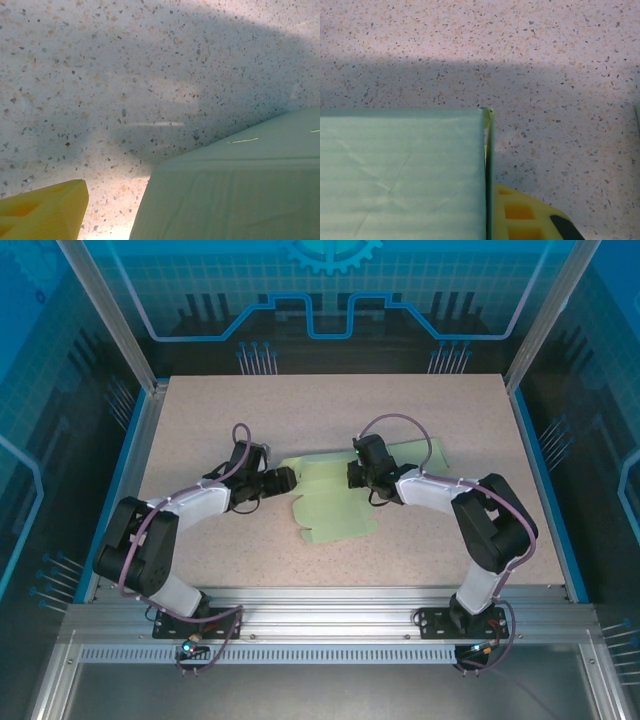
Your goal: Fold the paper box
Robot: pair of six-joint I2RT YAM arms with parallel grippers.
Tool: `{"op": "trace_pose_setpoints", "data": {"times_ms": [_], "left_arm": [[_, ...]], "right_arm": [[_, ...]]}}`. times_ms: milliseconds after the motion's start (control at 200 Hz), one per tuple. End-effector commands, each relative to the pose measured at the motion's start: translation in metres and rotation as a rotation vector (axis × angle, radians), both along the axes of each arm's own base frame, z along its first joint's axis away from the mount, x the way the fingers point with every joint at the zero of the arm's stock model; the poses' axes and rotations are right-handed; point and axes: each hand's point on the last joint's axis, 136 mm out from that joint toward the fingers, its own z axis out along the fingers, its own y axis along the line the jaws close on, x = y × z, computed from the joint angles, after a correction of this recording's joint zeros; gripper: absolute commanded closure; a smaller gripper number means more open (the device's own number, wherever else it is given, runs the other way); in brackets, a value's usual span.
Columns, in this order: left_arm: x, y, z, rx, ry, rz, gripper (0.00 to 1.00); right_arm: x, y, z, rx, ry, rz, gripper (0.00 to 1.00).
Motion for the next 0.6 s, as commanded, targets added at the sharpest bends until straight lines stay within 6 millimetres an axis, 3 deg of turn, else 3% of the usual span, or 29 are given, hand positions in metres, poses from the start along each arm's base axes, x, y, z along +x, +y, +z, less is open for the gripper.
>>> {"op": "trace_pose_setpoints", "data": {"times_ms": [0, 165, 295, 595], "left_arm": [[0.010, -0.004, 0.024, -0.049, -0.059, 0.010, 0.21], [-0.002, 0.013, 0.034, 0.013, -0.073, 0.042, 0.20], [-0.014, 0.035, 0.020, 0.097, -0.012, 0.077, 0.20], [-0.022, 0.032, -0.005, 0.096, 0.055, 0.058, 0.22]], "right_arm": [[-0.003, 0.003, -0.003, 0.007, 0.012, -0.002, 0.96], [-0.003, 0.003, -0.003, 0.004, 0.016, -0.006, 0.96], [-0.003, 0.004, -0.003, 0.004, 0.016, -0.004, 0.96], [-0.002, 0.007, -0.003, 0.012, 0.015, 0.002, 0.96]]}}
